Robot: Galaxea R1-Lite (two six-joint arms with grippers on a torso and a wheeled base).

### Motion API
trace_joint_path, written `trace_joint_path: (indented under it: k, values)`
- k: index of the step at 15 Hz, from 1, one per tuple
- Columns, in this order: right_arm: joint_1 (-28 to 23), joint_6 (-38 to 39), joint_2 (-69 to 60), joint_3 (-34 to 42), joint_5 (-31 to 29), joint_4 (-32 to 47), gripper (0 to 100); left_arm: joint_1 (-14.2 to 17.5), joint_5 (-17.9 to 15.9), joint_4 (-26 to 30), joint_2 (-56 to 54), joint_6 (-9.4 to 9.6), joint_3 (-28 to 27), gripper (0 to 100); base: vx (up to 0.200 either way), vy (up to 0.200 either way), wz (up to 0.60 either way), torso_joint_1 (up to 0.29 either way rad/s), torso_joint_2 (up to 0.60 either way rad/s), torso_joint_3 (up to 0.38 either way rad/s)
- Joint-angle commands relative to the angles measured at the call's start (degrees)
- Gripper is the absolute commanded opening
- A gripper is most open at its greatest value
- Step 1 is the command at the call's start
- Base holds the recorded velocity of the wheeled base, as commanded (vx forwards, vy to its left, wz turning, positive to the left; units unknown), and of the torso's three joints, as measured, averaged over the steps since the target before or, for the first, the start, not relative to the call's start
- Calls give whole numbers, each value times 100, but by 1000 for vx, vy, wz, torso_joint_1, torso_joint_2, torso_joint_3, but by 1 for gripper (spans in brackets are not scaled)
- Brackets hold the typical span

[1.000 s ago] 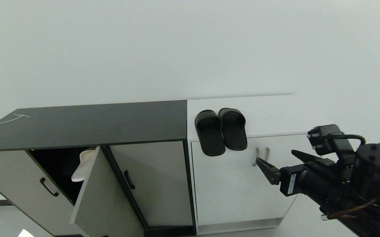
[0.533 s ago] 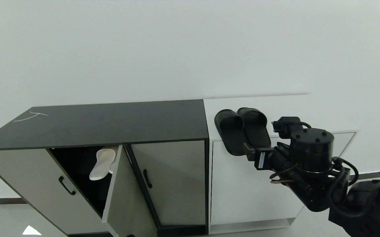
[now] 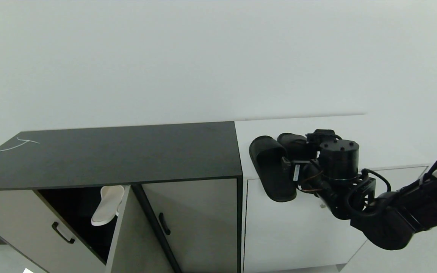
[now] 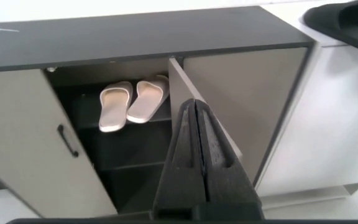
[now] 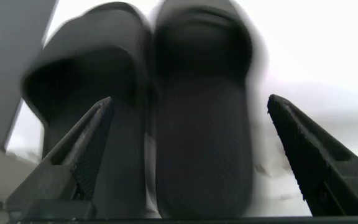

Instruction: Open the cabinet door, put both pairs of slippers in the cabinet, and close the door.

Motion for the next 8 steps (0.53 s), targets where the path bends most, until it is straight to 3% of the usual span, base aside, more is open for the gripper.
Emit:
trace_joint_path:
  k: [1, 8]
  values:
    - [-46, -7, 157, -154, 8, -5, 100, 2, -1, -3, -1, 0, 3, 0, 0, 0, 0, 0, 0, 0]
    - [-38, -95, 729, -690, 193, -5, 100, 2, -1, -3, -1, 0, 3, 0, 0, 0, 0, 0, 0, 0]
